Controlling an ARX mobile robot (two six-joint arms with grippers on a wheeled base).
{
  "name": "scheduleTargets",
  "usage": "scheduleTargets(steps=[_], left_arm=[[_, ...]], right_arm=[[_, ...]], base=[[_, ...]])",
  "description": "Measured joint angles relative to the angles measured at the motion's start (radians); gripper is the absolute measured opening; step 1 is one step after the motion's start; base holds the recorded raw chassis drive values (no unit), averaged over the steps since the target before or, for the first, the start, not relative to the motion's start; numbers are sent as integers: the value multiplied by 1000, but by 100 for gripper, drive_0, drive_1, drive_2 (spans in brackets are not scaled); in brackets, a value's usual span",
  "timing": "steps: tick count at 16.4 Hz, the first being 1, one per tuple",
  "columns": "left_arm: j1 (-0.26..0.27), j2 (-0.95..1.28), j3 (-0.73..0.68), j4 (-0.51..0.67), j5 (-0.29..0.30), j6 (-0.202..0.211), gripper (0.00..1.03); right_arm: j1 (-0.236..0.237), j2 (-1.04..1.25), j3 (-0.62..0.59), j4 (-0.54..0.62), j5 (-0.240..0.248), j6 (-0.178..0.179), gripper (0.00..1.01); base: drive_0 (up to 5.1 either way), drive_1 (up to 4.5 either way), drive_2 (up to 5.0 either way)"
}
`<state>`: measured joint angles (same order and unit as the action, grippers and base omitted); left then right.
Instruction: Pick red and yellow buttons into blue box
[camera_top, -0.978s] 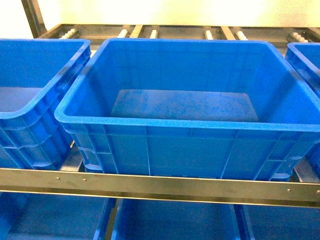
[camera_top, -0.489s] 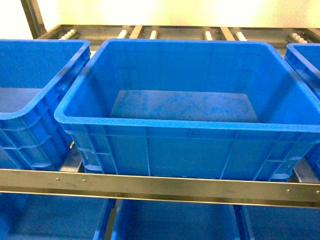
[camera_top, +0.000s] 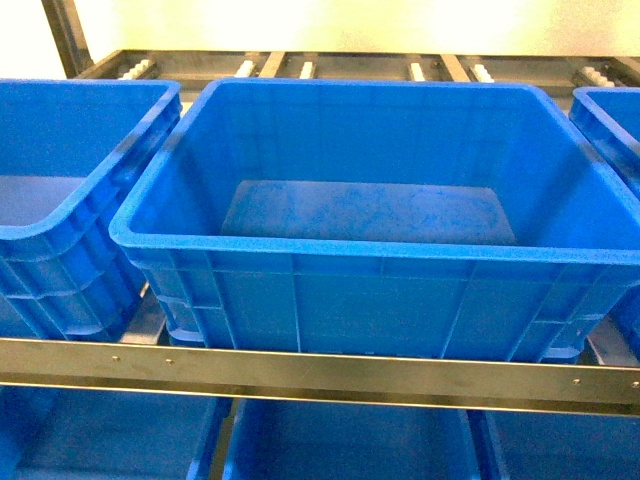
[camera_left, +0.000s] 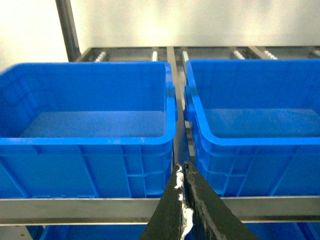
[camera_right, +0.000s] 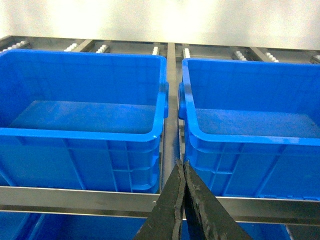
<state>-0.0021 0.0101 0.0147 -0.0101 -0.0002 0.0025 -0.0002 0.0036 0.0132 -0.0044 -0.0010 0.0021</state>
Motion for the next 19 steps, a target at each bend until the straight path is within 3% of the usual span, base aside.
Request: scheduleTargets(steps=[9,10,12,18,19], left_arm=[[0,0,0,6,0,0,2],[0,0,0,6,0,0,2],[0,0,0,6,0,-2,20],[0,0,0,6,0,-2,93],[0,0,0,6,0,-1,100]], right_arm=[[0,0,0,0,0,0,2],[0,0,0,0,0,0,5],[0,0,0,0,0,0,29],[0,0,0,0,0,0,100],[0,0,0,0,0,0,97]], base=[[0,0,0],[0,0,0],[0,0,0],[0,0,0],[0,0,0]])
